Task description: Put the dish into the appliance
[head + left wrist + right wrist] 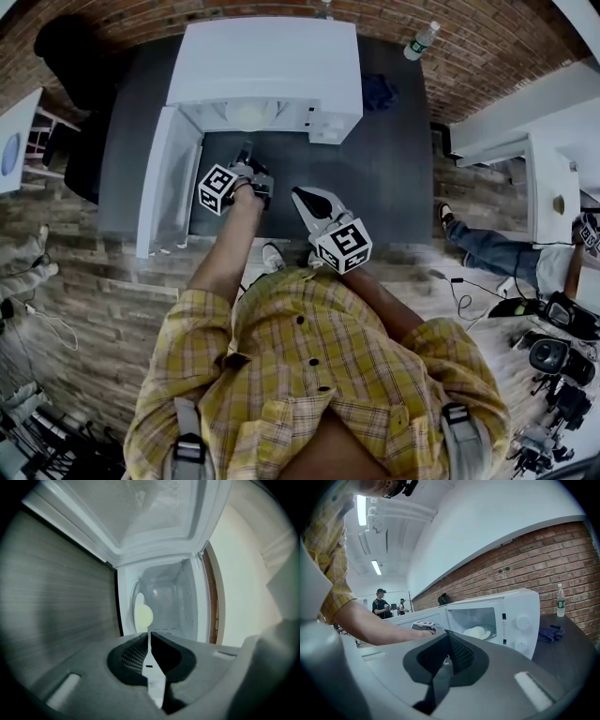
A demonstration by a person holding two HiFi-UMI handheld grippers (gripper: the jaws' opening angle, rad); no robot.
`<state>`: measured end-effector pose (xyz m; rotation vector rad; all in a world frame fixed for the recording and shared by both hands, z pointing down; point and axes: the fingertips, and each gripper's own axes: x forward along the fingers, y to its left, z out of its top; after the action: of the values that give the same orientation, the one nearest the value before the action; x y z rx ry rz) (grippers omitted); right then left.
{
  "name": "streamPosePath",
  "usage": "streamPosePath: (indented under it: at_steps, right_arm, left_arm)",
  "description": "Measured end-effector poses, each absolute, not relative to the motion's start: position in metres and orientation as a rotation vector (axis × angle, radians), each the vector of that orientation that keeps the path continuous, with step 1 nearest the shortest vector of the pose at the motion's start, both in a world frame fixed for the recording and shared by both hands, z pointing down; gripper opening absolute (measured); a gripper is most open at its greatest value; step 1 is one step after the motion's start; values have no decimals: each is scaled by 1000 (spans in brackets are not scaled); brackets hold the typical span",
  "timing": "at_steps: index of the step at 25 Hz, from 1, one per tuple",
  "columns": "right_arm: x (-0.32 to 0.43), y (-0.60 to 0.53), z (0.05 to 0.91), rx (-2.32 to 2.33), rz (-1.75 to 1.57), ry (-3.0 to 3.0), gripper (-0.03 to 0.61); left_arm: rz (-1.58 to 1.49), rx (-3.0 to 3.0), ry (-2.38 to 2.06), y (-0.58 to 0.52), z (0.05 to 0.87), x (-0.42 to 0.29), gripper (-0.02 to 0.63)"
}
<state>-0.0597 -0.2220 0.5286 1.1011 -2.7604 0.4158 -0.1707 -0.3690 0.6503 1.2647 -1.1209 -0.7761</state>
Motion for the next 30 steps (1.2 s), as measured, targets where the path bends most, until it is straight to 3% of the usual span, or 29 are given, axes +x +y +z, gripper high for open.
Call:
streamPosePath:
  at_steps: [30]
  right_arm:
    - [-34,-186,508,1197,416,-2777,5]
  left_arm:
    - [-603,1694,-1114,-242,557,-119,-3]
